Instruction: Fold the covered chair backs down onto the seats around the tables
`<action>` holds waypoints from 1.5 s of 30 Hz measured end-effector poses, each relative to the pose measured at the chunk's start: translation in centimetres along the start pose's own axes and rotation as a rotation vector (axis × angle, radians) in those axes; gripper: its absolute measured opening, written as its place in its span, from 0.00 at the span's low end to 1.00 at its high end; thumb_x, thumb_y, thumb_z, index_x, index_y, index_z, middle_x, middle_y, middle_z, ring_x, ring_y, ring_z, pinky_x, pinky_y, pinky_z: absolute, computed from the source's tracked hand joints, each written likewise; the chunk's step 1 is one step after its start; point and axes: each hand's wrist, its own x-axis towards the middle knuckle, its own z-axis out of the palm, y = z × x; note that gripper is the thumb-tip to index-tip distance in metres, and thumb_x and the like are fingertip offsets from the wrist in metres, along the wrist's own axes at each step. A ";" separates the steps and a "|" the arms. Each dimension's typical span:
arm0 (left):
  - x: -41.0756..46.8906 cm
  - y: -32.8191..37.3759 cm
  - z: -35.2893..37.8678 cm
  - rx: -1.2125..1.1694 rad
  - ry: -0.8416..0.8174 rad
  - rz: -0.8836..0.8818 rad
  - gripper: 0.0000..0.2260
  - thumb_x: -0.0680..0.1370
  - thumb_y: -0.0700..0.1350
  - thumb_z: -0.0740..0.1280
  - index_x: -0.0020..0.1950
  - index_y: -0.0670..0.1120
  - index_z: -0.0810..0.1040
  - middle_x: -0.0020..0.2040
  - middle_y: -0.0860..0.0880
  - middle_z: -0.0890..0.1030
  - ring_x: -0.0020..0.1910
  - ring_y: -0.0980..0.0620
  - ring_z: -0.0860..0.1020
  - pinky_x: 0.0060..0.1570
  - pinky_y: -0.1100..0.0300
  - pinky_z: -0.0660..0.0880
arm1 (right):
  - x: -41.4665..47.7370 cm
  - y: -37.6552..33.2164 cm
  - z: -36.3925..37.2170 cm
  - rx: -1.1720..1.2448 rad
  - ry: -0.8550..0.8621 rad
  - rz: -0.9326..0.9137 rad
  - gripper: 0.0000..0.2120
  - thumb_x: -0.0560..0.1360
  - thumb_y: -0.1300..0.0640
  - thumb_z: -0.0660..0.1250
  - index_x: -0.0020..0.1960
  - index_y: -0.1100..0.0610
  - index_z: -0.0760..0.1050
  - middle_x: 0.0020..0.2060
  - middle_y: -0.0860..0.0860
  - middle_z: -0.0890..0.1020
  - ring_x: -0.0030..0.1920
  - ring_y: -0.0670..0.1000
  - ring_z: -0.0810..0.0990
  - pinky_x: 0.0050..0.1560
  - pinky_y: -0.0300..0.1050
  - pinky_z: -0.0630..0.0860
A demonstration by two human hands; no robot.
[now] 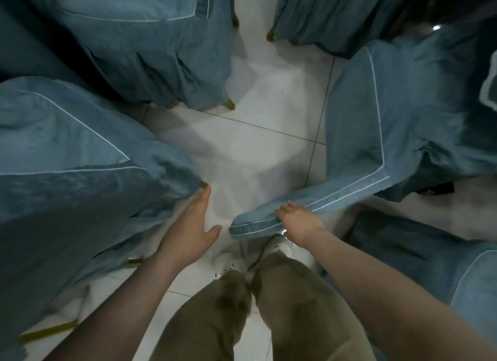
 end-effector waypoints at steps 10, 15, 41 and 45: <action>2.7 -4.4 3.9 0.012 0.008 -0.027 0.37 0.77 0.51 0.66 0.77 0.57 0.45 0.77 0.57 0.51 0.75 0.54 0.55 0.69 0.54 0.62 | 4.1 0.8 3.6 -0.249 0.082 -0.052 0.14 0.78 0.61 0.58 0.63 0.57 0.70 0.56 0.55 0.80 0.55 0.58 0.79 0.53 0.51 0.73; 1.4 -4.1 3.8 0.015 0.006 -0.022 0.36 0.77 0.51 0.66 0.77 0.57 0.45 0.77 0.58 0.51 0.75 0.55 0.56 0.68 0.58 0.61 | 2.8 1.7 2.5 -0.343 0.072 -0.155 0.13 0.78 0.60 0.58 0.62 0.57 0.70 0.53 0.56 0.81 0.52 0.59 0.81 0.50 0.51 0.74; -6.0 20.2 -16.7 0.405 0.096 0.341 0.44 0.70 0.52 0.73 0.77 0.56 0.48 0.77 0.55 0.53 0.74 0.51 0.56 0.72 0.55 0.57 | -17.9 3.5 -25.5 0.084 0.637 -0.122 0.15 0.72 0.54 0.63 0.58 0.54 0.70 0.50 0.55 0.81 0.48 0.61 0.79 0.41 0.48 0.68; -5.1 23.8 -19.5 0.430 0.181 0.395 0.40 0.71 0.49 0.73 0.76 0.54 0.52 0.75 0.54 0.58 0.73 0.52 0.60 0.70 0.54 0.59 | -20.8 5.7 -28.1 0.153 0.708 -0.071 0.16 0.72 0.55 0.63 0.59 0.53 0.70 0.50 0.54 0.81 0.48 0.61 0.79 0.40 0.47 0.66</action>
